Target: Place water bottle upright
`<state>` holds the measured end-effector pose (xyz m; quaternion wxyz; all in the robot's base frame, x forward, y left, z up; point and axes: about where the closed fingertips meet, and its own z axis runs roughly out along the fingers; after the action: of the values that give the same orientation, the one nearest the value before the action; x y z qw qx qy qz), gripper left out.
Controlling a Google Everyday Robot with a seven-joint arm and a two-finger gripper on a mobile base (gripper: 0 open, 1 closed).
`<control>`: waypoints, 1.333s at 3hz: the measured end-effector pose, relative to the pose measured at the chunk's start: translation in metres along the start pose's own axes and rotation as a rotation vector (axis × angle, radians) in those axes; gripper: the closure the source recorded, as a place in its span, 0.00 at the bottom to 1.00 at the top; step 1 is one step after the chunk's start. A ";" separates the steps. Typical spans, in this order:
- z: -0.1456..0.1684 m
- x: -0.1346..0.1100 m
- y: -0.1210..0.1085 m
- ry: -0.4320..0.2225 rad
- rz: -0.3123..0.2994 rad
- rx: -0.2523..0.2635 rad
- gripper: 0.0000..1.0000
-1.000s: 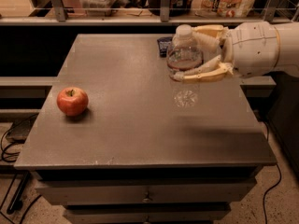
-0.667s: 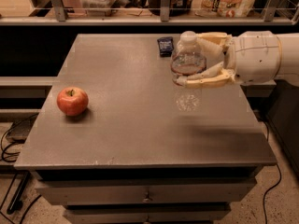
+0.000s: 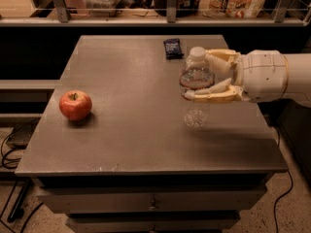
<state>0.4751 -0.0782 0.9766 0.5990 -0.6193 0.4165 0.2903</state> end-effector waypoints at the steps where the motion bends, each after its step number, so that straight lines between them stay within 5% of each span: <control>1: 0.000 0.012 0.007 -0.020 0.027 0.038 0.59; 3: 0.000 0.027 0.018 -0.032 0.067 0.078 0.05; 4: 0.000 0.028 0.020 -0.029 0.073 0.081 0.00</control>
Offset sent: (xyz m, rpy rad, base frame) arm -0.0014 -0.0095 -0.0413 0.1026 0.0559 -0.0795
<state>0.4717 -0.0817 0.9422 0.6185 -0.5747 0.4415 0.3036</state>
